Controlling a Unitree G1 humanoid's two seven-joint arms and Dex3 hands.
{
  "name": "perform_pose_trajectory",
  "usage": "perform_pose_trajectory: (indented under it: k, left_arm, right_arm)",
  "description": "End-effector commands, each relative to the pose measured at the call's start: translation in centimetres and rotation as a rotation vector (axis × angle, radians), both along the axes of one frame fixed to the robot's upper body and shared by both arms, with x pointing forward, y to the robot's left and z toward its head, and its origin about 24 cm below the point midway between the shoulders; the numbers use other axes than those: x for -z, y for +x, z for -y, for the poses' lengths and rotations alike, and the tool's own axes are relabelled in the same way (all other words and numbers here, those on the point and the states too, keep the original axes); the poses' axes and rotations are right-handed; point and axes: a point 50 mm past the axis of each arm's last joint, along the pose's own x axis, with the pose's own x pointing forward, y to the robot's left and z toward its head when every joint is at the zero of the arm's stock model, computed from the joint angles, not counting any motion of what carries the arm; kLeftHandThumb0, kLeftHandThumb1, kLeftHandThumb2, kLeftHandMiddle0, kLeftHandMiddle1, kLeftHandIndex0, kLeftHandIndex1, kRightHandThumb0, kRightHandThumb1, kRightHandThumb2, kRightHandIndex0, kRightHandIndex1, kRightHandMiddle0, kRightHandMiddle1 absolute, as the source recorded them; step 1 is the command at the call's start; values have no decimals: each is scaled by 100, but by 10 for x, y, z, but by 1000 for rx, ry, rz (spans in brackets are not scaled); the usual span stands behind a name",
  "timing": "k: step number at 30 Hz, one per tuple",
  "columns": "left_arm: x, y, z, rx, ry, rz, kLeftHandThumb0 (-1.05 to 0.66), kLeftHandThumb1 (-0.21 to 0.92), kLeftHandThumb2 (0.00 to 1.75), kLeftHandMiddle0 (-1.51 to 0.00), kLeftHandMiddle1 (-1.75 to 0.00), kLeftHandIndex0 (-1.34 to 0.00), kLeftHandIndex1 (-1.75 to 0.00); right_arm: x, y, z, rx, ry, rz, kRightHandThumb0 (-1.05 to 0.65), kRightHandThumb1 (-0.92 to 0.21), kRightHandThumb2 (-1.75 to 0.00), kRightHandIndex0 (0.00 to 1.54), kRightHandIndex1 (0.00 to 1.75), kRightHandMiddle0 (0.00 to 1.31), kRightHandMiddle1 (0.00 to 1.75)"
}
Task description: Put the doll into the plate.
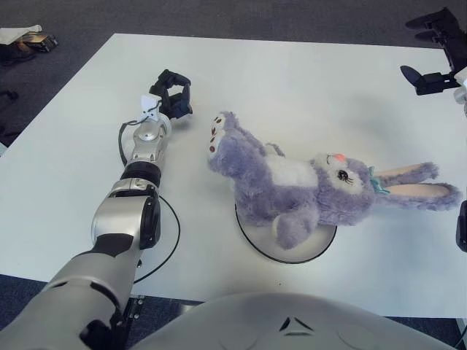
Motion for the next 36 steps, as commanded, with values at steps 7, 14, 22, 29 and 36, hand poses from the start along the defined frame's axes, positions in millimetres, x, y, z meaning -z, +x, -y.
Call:
perform_pose_trajectory:
  k: [7,14,22,29,36]
  left_arm:
    - [1,-2,-12,-27,-31,1,-40,62,94,-95,-175,-38,-175]
    - [0,-2,-15,-48,-33,-4,-39,62,94,-95,-175,-38,-175]
    - [1,-2,-16,-58,-36,-19,-39,63,92,-99,-175,-37,-175]
    - [2,-2,-17,-66,-42,-28,-39,64,91,-98,-175,-37,-175]
    - [2,-3,-16,-76,-57,-29,-39,64,91,-98,-175,-37,-175]
  right_arm:
    - [64,-26,80,392,347,-224,-33,-60,-99,21,108,0,118]
    - [73,-32,87,425,385,-251,-38,-65,-94,30,117,0,136]
    - [85,-38,92,464,396,-280,-35,-87,-60,37,129,16,168]
    - [109,-38,86,488,549,-301,-5,-69,-78,46,144,24,174]
    - [123,-21,58,391,877,-259,-1,-54,-95,60,142,31,175]
